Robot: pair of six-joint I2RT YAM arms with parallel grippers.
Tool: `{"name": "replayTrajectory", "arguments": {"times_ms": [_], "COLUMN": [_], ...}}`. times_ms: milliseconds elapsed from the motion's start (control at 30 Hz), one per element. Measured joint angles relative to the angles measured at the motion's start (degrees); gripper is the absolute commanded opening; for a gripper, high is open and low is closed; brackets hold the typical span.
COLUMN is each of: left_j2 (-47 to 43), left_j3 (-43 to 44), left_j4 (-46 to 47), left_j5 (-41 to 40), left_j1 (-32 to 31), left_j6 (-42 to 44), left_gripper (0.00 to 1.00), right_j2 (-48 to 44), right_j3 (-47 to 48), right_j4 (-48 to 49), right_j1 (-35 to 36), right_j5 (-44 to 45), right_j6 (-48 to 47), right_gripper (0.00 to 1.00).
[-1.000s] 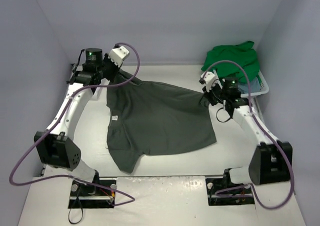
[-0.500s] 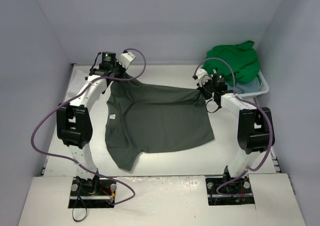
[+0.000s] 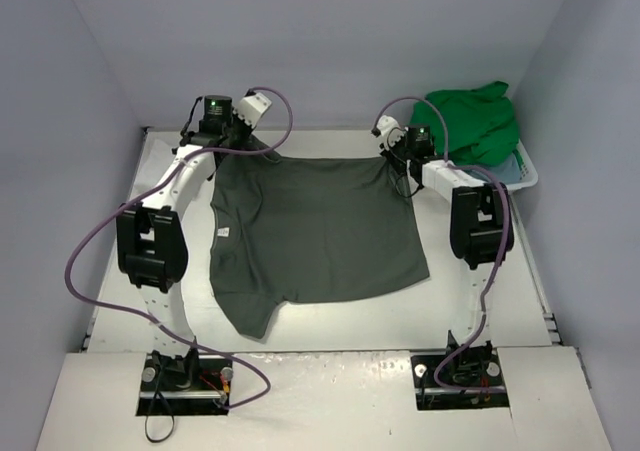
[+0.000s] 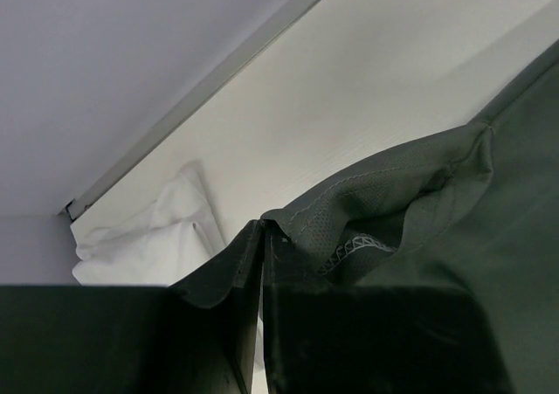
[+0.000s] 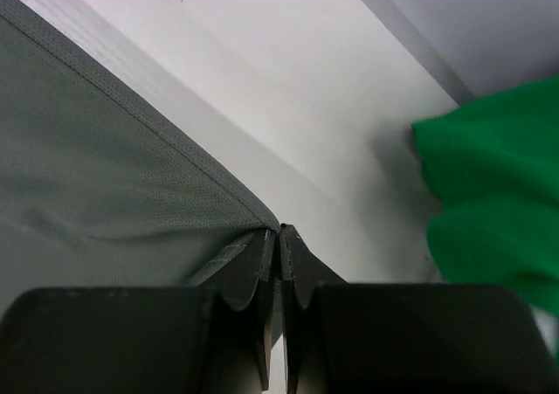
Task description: Fold and stack the t-shirts
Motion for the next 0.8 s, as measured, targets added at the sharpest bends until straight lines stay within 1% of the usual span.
{"name": "replayTrajectory", "arguments": {"times_ms": [200, 500, 533, 567, 667, 800], "left_j2": [3.2, 9.2, 9.9, 10.7, 12.9, 15.9], "left_j3": [0.1, 2.8, 3.4, 4.2, 6.0, 8.9], "left_j4": [0.2, 0.2, 0.3, 0.4, 0.7, 0.9], "left_j5": [-0.1, -0.7, -0.9, -1.0, -1.5, -2.3], "left_j1": [0.0, 0.0, 0.0, 0.0, 0.0, 0.0], "left_j6": [0.0, 0.4, 0.5, 0.7, 1.2, 1.7], "left_gripper": [0.0, 0.0, 0.0, 0.0, 0.0, 0.0], "right_j2": [8.5, 14.3, 14.5, 14.9, 15.7, 17.1], "right_j3": [7.1, 14.5, 14.8, 14.9, 15.5, 17.0], "right_j4": [-2.3, -3.3, -3.1, -2.8, -1.6, -0.3], "right_j1": [1.0, 1.8, 1.9, 1.9, 2.1, 2.2], "right_j5": [0.1, 4.0, 4.8, 5.6, 8.3, 12.4], "right_j6": [-0.5, -1.0, -1.0, -1.0, -1.3, -1.7], "right_gripper": [0.0, 0.01, 0.03, 0.08, 0.19, 0.23]}}
